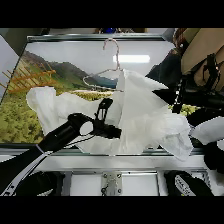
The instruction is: Fold the clothes and pants, and hang the long-sleeved shirts on hangers.
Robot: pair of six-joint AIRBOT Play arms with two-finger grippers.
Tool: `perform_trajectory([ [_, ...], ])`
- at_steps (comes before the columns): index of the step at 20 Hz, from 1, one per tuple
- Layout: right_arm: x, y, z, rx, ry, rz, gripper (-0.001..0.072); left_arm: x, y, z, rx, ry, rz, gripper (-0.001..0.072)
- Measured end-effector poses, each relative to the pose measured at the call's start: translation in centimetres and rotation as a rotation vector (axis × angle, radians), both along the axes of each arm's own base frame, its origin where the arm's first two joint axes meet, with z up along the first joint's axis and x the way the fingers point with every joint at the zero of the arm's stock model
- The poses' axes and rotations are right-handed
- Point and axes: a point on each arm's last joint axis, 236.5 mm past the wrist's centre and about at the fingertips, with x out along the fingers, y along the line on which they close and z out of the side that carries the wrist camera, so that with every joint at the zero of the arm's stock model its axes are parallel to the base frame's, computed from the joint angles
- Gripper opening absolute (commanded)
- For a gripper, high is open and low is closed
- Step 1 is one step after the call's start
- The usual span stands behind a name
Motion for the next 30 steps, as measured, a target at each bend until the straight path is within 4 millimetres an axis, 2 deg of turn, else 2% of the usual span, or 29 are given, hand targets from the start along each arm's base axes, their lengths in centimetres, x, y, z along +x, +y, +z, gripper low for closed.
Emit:
perform_trajectory([
  [8,-2.1,0.5,2.5,0.026,0.007,-0.019,0.0007,5.3,11.0,6.6,-0.003,-0.11,0.269,0.0014],
  [12,-3.7,1.0,3.8,0.031,-0.004,-0.012,0.0007,6.2,14.5,8.1,0.0,-0.144,0.346,0.0014],
  [20,-7.2,2.1,5.7,0.031,-0.032,0.029,0.0007,7.5,17.4,8.7,0.01,-0.179,0.409,0.0014],
  [25,-9.2,2.8,5.8,0.023,-0.019,0.085,0.0006,8.4,17.6,8.9,0.008,-0.19,0.418,0.0014],
  [30,-9.9,3.0,5.8,0.018,-0.015,0.102,0.0007,9.8,17.2,9.2,0.04,-0.159,0.371,0.0014],
])
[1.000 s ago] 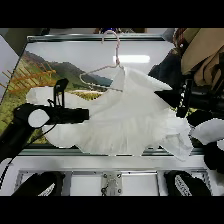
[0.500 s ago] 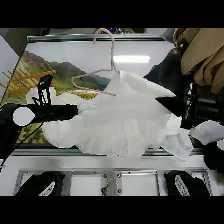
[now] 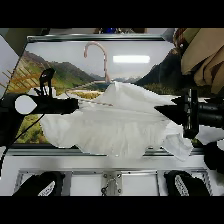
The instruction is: Fold the clothes and pants, and hang the long-sleeved shirts on hangers.
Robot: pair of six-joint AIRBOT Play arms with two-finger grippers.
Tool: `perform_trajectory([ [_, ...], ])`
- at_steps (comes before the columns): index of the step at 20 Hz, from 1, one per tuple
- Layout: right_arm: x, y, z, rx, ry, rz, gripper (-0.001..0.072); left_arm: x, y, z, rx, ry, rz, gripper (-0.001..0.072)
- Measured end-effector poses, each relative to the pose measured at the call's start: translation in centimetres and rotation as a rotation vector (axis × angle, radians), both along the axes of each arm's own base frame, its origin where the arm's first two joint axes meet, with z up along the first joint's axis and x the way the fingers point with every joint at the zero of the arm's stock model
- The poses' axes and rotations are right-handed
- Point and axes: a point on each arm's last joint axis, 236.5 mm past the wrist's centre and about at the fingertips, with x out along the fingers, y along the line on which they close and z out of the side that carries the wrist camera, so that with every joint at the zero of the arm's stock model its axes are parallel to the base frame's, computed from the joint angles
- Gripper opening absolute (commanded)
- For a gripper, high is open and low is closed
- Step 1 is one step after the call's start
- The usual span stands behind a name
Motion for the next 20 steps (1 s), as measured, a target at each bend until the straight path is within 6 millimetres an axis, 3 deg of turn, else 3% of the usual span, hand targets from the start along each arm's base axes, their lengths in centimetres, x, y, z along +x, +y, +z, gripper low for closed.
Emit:
perform_trajectory([
  [6,0.3,-0.6,-1.7,-0.069,0.037,-0.028,0.0006,1.4,-0.1,0.9,0.022,0.016,-0.032,0.0014],
  [13,0.5,-1.3,-3.2,-0.13,0.063,-0.052,0.0007,1.2,2.4,2.8,0.053,0.04,-0.042,0.0014],
  [20,-0.8,-1.1,-4.1,-0.156,0.116,-0.007,0.0007,2.5,4.0,10.1,0.083,-0.108,-0.08,0.0014],
])
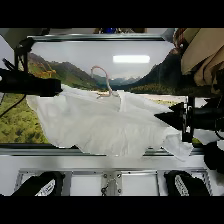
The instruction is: Fold the clothes and pants, and hang the long-sleeved shirts on hangers.
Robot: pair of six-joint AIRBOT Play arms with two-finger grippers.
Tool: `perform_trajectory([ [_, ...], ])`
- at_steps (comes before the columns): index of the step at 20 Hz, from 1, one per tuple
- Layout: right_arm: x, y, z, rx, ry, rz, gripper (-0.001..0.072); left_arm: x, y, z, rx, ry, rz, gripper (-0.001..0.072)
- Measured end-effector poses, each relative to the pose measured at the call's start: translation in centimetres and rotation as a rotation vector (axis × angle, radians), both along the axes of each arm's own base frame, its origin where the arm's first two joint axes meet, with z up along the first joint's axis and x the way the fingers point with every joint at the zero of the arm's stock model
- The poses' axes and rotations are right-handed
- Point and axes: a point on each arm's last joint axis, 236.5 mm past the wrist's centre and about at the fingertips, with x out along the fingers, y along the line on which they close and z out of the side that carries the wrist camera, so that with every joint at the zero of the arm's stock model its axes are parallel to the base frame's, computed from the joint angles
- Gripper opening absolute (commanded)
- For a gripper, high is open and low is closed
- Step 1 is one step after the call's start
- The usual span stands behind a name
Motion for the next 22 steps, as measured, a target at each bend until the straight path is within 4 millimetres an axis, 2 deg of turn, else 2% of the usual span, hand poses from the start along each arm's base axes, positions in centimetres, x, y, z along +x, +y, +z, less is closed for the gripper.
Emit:
perform_trajectory([
  [2,-0.8,0.1,-0.3,-0.005,0.027,0.025,0.0007,0.2,-0.1,1.8,0.014,-0.024,-0.03,0.0014],
  [5,-1.8,0.5,-0.3,0.003,0.051,0.064,0.0006,0.6,-1.0,3.3,0.042,-0.032,-0.094,0.0014],
  [10,-2.9,1.7,2.1,0.108,0.033,0.123,0.0007,1.3,-3.6,4.5,0.077,-0.01,-0.208,0.0016],
  [11,-2.8,1.8,2.7,0.133,0.023,0.124,0.0007,1.4,-4.0,4.7,0.082,-0.007,-0.225,0.0097],
  [12,-2.6,2.0,3.3,0.158,0.013,0.119,0.0007,1.5,-4.3,4.9,0.086,-0.006,-0.24,0.0419],
  [13,-2.3,2.0,3.9,0.183,0.004,0.108,0.0007,1.6,-4.6,5.1,0.087,-0.008,-0.248,0.0592],
  [17,-1.1,2.0,5.5,0.247,-0.021,0.057,0.0007,2.1,-4.7,7.3,0.066,-0.085,-0.238,0.0586],
  [22,0.0,1.8,6.2,0.283,-0.016,0.007,0.0008,1.9,-3.2,12.8,0.023,-0.28,-0.174,0.0586],
])
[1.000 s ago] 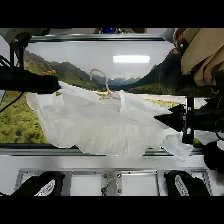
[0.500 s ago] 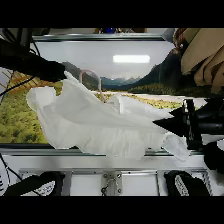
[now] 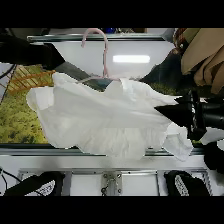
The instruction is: Fold the clothes and pants, and hang the long-sleeved shirts on hangers.
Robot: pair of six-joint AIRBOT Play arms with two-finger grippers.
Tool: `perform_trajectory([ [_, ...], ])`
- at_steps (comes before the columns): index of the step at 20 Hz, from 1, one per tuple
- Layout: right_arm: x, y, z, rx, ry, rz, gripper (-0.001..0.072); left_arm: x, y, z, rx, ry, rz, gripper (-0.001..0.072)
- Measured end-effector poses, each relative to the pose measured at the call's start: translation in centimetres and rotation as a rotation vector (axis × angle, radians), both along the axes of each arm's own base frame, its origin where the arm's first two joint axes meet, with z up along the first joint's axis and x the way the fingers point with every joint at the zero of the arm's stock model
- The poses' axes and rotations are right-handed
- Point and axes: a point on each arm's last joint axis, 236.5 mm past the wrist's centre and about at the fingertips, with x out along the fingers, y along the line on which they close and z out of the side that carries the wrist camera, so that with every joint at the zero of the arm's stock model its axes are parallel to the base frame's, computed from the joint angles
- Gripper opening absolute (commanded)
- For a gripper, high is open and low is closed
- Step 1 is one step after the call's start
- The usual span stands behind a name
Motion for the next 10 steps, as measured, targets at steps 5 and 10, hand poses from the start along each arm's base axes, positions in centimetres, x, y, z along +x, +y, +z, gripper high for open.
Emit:
perform_trajectory([
  [5,0.3,-0.1,0.3,0.024,0.029,-0.019,0.0008,-0.7,-0.5,2.8,-0.08,-0.078,-0.015,0.0586],
  [10,1.8,-0.5,2.3,0.1,0.005,-0.091,0.0008,-0.2,-0.7,4.4,-0.121,-0.14,-0.011,0.0586],
])
